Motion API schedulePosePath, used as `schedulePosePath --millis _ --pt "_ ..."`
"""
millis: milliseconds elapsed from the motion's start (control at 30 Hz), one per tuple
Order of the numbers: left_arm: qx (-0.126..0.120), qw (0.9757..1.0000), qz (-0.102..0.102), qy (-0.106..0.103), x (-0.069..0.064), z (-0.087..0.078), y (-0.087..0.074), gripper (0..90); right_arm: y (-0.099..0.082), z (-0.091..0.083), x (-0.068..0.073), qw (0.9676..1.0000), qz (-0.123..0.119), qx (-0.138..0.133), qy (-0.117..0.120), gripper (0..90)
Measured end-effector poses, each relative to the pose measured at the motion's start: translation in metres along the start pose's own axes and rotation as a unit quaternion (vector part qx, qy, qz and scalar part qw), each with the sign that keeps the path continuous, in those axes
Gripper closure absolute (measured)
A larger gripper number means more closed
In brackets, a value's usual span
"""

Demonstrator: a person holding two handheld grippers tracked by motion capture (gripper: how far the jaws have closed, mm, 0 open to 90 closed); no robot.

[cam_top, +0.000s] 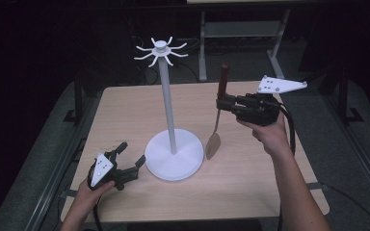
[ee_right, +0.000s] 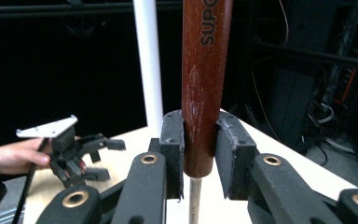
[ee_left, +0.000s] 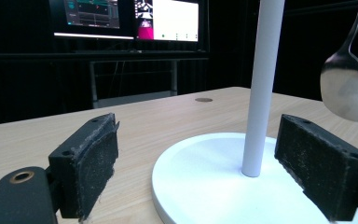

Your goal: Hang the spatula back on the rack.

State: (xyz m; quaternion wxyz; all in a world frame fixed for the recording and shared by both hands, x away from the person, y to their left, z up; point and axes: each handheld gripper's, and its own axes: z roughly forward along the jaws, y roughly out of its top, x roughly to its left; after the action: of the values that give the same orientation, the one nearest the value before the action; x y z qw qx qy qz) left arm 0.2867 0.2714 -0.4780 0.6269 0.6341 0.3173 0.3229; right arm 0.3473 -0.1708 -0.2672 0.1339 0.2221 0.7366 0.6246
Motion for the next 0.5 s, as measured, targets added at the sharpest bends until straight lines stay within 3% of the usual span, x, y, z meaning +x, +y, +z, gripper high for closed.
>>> schedulePosePath --millis 500 --pt "0.002 1.0 0.0 0.0 0.0 0.0 0.0 12.6 0.034 0.022 0.015 0.9989 -0.031 -0.014 0.032 73.1"
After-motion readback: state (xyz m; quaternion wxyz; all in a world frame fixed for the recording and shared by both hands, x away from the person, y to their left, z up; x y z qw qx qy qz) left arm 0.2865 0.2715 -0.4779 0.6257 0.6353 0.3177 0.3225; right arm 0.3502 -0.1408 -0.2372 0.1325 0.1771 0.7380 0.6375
